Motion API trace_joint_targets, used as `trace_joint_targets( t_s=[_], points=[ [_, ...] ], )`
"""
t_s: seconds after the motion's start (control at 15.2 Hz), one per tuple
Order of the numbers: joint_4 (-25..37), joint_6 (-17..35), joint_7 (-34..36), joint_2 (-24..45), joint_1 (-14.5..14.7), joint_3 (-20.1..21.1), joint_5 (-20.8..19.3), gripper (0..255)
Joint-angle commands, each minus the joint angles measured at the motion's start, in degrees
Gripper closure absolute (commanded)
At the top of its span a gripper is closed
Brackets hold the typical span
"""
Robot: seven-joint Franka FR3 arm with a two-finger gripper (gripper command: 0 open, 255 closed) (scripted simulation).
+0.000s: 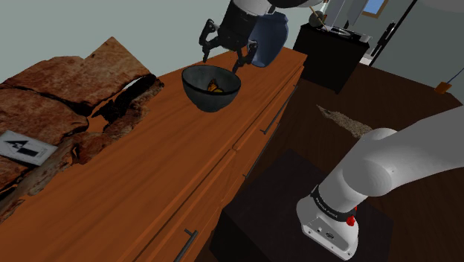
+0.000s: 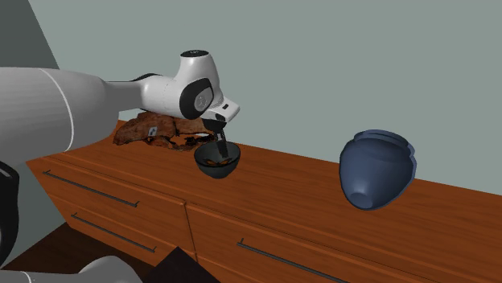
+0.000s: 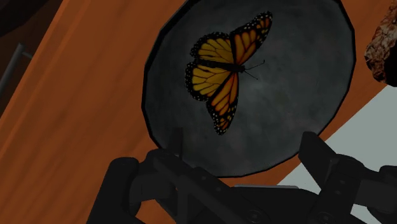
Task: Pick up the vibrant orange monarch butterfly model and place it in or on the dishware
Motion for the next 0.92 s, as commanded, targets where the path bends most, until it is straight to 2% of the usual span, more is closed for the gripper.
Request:
trace_joint_targets(
  t_s=[0.0,0.07,0.33,0.86],
  points=[
    [0.0,0.0,0.0,0.0,0.0,0.0,0.0,0],
    [0.0,0.0,0.0,0.0,0.0,0.0,0.0,0],
    [5.3,-7.4,-0.1,-2.2,0.0,-1.2,-0.1,0],
    [5.3,-7.4,-0.1,-2.2,0.0,-1.2,-0.1,0]
  ],
)
